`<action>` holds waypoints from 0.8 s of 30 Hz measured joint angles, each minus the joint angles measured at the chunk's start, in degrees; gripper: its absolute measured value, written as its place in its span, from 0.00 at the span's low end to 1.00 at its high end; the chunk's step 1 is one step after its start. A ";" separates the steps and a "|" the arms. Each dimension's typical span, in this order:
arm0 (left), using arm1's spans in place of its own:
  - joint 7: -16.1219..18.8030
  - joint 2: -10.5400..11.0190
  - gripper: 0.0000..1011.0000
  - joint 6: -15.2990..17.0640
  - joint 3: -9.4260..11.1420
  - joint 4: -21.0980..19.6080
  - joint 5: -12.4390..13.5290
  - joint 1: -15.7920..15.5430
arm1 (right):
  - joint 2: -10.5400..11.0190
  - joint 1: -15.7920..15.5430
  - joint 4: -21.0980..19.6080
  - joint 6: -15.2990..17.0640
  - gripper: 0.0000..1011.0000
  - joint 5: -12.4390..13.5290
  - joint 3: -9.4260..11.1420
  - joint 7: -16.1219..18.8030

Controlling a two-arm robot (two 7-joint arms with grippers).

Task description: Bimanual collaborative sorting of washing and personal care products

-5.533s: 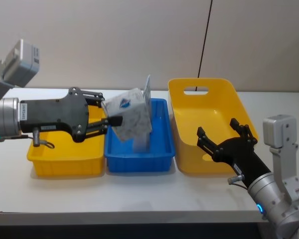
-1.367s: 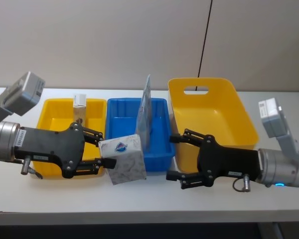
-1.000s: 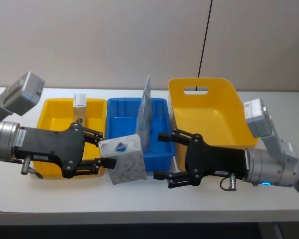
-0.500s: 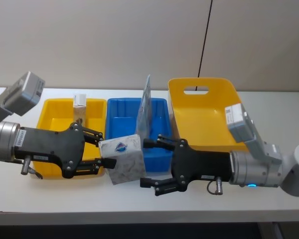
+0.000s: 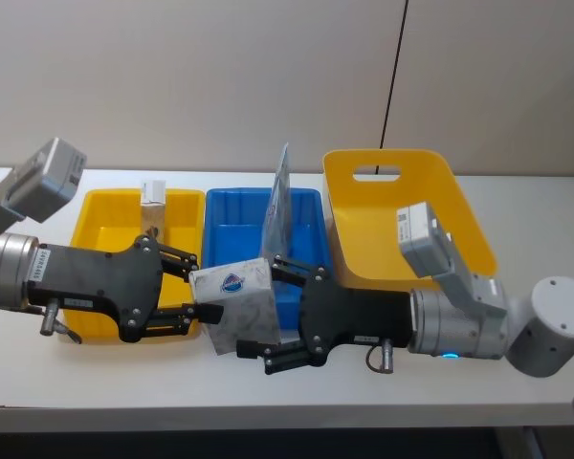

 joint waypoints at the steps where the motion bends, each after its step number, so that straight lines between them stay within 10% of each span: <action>1: 0.00 0.00 0.35 0.00 0.00 0.00 0.00 0.00 | -0.21 0.11 0.09 -0.19 0.99 -0.15 -0.16 -0.27; 24: 0.01 -0.01 0.35 0.00 0.01 0.00 0.00 0.00 | -0.49 1.40 1.39 -1.98 0.40 -0.93 -1.81 -0.65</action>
